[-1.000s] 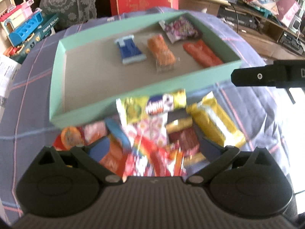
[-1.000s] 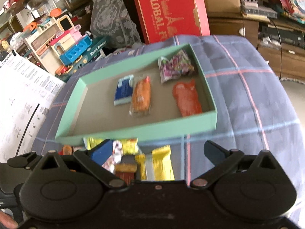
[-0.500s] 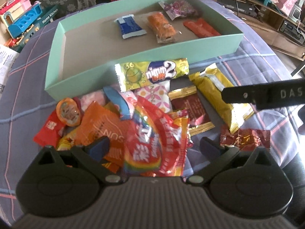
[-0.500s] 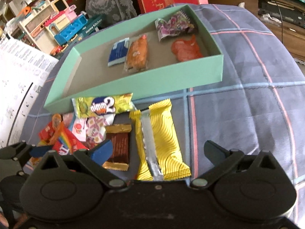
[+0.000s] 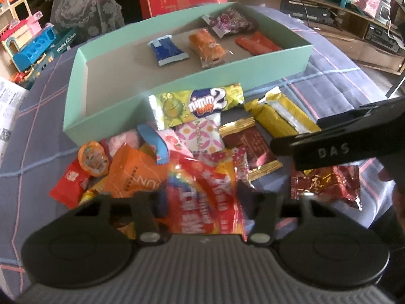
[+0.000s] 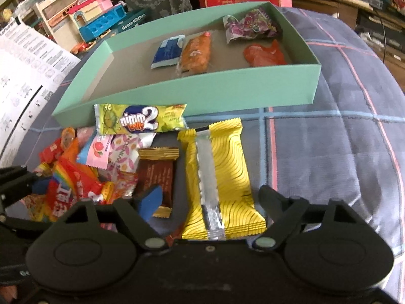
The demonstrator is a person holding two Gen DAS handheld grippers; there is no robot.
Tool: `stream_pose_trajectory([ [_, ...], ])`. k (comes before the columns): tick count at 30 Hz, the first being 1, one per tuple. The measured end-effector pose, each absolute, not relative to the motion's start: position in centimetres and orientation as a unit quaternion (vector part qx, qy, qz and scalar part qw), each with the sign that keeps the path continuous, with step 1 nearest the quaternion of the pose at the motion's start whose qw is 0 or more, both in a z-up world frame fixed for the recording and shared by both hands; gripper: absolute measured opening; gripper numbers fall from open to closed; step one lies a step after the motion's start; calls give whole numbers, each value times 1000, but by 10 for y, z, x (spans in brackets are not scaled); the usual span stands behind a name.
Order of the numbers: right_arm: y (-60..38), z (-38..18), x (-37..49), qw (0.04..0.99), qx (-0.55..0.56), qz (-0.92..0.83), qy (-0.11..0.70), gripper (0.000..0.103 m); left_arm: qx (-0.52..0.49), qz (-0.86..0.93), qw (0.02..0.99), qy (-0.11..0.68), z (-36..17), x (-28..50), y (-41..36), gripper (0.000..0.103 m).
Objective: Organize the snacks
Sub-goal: 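Grasp the rainbow candy bag with the left tool while the right tool grasps the yellow bar, then place the rainbow bag in the tray with the left tool while the right places the yellow bar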
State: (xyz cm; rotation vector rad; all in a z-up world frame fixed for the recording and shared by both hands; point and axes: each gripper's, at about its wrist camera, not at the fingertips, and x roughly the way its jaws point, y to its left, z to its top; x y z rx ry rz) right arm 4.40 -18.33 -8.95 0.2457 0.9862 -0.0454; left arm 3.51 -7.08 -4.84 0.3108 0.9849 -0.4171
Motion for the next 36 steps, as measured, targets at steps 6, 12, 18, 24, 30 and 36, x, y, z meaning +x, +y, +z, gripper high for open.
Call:
stream_pose_trajectory([
  [6, -177, -91, 42, 881, 91, -24, 464, 80, 127, -201, 851, 468, -48, 38, -65, 37],
  [12, -184, -87, 42, 881, 97, -29, 463, 49, 98, -199, 848, 482, -45, 44, -58, 30],
  [18, -195, -84, 35, 882, 125, -35, 454, 49, 86, -197, 849, 482, -39, 46, -54, 29],
  [24, -207, -72, 29, 884, 152, -35, 440, 49, 60, -207, 852, 477, -25, 49, -52, 29],
  [30, -213, -51, 23, 892, 164, -28, 421, 49, 44, -212, 859, 464, -7, 54, -48, 29],
  [36, -214, -15, 41, 903, 167, -12, 397, 49, 27, -198, 878, 435, 21, 80, -34, 29],
])
